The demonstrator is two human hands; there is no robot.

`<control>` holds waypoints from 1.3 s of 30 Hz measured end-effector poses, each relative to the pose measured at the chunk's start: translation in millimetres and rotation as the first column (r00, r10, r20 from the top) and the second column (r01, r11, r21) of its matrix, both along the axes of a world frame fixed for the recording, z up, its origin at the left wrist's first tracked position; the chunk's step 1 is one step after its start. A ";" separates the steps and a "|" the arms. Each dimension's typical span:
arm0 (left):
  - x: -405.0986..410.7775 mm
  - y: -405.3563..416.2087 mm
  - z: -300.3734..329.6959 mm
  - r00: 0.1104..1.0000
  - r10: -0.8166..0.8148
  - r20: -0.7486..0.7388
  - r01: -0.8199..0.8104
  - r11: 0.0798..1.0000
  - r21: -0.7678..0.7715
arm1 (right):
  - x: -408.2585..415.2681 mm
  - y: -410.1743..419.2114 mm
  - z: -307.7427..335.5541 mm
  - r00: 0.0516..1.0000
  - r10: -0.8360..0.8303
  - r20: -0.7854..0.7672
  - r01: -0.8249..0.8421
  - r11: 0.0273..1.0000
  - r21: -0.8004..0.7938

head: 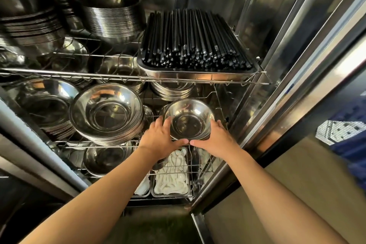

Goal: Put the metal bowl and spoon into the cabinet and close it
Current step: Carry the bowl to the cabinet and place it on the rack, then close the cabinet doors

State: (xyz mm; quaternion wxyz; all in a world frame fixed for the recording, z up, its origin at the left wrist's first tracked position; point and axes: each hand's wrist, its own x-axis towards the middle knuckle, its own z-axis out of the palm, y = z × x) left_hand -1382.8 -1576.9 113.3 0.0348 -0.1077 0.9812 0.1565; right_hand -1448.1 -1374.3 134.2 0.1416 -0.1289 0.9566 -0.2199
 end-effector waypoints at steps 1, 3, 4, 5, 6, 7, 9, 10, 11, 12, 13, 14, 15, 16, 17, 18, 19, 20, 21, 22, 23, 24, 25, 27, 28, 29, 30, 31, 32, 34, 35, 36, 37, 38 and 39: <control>1.1 -0.2 -0.1 1.000 0.002 -0.001 -0.002 1.000 -0.006 | 0.6 -0.5 0.2 1.000 0.007 0.001 -0.007 1.000 -0.005; 3.4 -0.7 -0.5 1.000 0.007 -0.002 -0.007 1.000 -0.012 | 1.7 -1.7 0.3 1.000 0.019 0.000 -0.019 1.000 -0.015; 4.9 -1.1 -0.8 1.000 0.010 0.000 -0.010 1.000 -0.017 | 2.2 -2.6 0.1 1.000 0.026 -0.002 -0.026 1.000 -0.016; 6.0 -1.3 -1.0 1.000 0.011 0.002 -0.011 1.000 -0.026 | 2.7 -3.3 -0.1 0.999 0.032 -0.002 -0.032 0.999 -0.012; 8.4 -2.1 -1.7 1.000 0.018 0.005 -0.018 0.999 -0.038 | 3.3 -5.1 -0.4 0.999 0.042 0.000 -0.042 0.999 -0.004; 10.2 -2.6 -1.8 1.000 0.022 0.007 -0.022 0.998 -0.052 | 3.6 -6.5 -0.4 0.999 0.047 0.000 -0.047 0.999 -0.001; 13.6 -4.1 -2.3 1.000 0.030 0.006 -0.030 0.996 -0.086 | 3.8 -9.6 -0.5 0.998 0.056 -0.002 -0.056 0.998 -0.009; 15.2 -4.9 -2.5 0.999 0.034 0.003 -0.033 0.994 -0.107 | 4.0 -11.3 -0.4 0.998 0.061 0.004 -0.060 0.998 -0.013; 16.9 -5.8 -2.6 0.999 0.038 -0.001 -0.037 0.991 -0.131 | 4.3 -13.1 -0.2 0.998 0.066 0.015 -0.066 0.998 -0.017; 18.4 -6.4 -2.5 0.999 0.039 -0.004 -0.039 0.987 -0.158 | 4.5 -14.4 -0.2 0.997 0.070 0.022 -0.070 0.997 -0.021; 20.1 -7.0 -2.5 0.999 0.041 -0.005 -0.042 0.982 -0.185 | 4.6 -15.7 -0.8 0.997 0.076 0.022 -0.076 0.997 -0.025; 21.8 -7.7 -2.6 0.999 0.044 -0.009 -0.045 0.977 -0.207 | 5.1 -16.9 -1.1 0.996 0.083 0.018 -0.083 0.996 -0.029; 23.6 -8.1 -2.7 0.999 0.047 -0.017 -0.050 0.973 -0.224 | 5.5 -17.9 -1.4 0.996 0.086 0.013 -0.085 0.996 -0.029; 25.2 -8.3 -2.8 0.998 0.049 -0.028 -0.055 0.969 -0.241 | 6.0 -18.8 -1.3 0.996 0.086 0.011 -0.085 0.996 -0.024; 26.6 -8.5 -3.0 0.998 0.049 -0.038 -0.058 0.965 -0.257 | 6.4 -19.7 -1.0 0.996 0.085 0.011 -0.085 0.996 -0.013; 27.7 -8.5 -3.3 0.998 0.049 -0.047 -0.060 0.961 -0.270 | 6.7 -20.5 -0.8 0.996 0.086 0.010 -0.086 0.996 0.002; 28.4 -8.2 -3.7 0.997 0.049 -0.054 -0.062 0.959 -0.277 | 6.8 -21.4 -0.6 0.996 0.089 0.006 -0.089 0.996 0.014; 29.2 -8.1 -4.2 0.997 0.051 -0.061 -0.066 0.959 -0.276 | 6.7 -22.3 -0.6 0.996 0.094 0.000 -0.094 0.995 0.023; 29.8 -8.1 -4.8 0.996 0.053 -0.066 -0.069 0.960 -0.270 | 6.8 -23.4 -0.7 0.995 0.101 -0.007 -0.100 0.994 0.032; 30.5 -8.3 -5.5 0.996 0.054 -0.071 -0.071 0.962 -0.262 | 7.3 -24.6 -0.8 0.994 0.106 -0.015 -0.105 0.993 0.045; 31.3 -8.5 -6.3 0.996 0.053 -0.078 -0.072 0.964 -0.256 | 8.0 -25.6 -0.9 0.994 0.110 -0.021 -0.109 0.992 0.061; 32.4 -9.0 -7.0 0.995 0.050 -0.087 -0.071 0.965 -0.252 | 8.6 -26.6 -1.0 0.994 0.110 -0.022 -0.109 0.991 0.073; 33.5 -9.2 -7.7 0.994 0.045 -0.099 -0.068 0.965 -0.252 | 8.3 -27.7 -0.5 0.995 0.102 -0.016 -0.100 0.992 0.076; 35.8 -9.6 -8.1 0.992 0.030 -0.125 -0.061 0.965 -0.255 | 4.4 -31.7 2.7 0.998 0.061 0.001 -0.061 0.996 0.059; 36.4 -9.2 -7.7 0.991 0.022 -0.135 -0.056 0.965 -0.254 | -0.2 -34.5 5.1 0.999 0.041 -0.007 -0.040 0.998 0.051; 36.7 -8.5 -6.9 0.990 0.013 -0.139 -0.048 0.966 -0.252 | -6.8 -37.9 7.6 0.999 0.025 -0.025 -0.024 0.999 0.043; 36.4 -7.6 -6.0 0.990 0.003 -0.139 -0.038 0.968 -0.249 | -14.9 -41.2 10.1 0.999 0.012 -0.042 -0.011 0.999 0.035; 35.7 -6.5 -5.1 0.991 -0.007 -0.136 -0.027 0.969 -0.246 | -23.3 -44.2 12.3 0.999 -0.001 -0.049 0.002 1.000 0.027; 34.7 -5.3 -4.4 0.991 -0.016 -0.133 -0.017 0.970 -0.243 | -31.5 -46.5 14.0 0.999 -0.014 -0.040 0.015 1.000 0.022; 32.9 -3.1 -4.1 0.992 -0.031 -0.124 0.001 0.972 -0.235 | -45.7 -50.2 14.6 0.999 -0.031 0.009 0.030 0.999 0.018; 32.4 -2.4 -4.6 0.992 -0.037 -0.119 0.009 0.973 -0.231 | -50.7 -52.0 13.9 0.999 -0.032 0.034 0.032 0.999 0.012; 32.1 -1.9 -5.2 0.993 -0.042 -0.115 0.015 0.974 -0.226 | -53.9 -53.8 12.8 0.998 -0.033 0.050 0.033 0.999 0.006; 32.1 -1.4 -6.0 0.993 -0.046 -0.109 0.021 0.975 -0.221 | -55.7 -55.8 11.7 0.998 -0.035 0.052 0.035 0.999 0.001; 32.3 -0.9 -6.7 0.994 -0.049 -0.102 0.026 0.975 -0.219 | -56.3 -57.4 10.6 0.998 -0.039 0.043 0.039 0.999 -0.001; 32.6 -0.6 -7.2 0.994 -0.051 -0.096 0.029 0.975 -0.222 | -56.7 -59.2 9.6 0.999 -0.040 0.027 0.040 0.999 0.002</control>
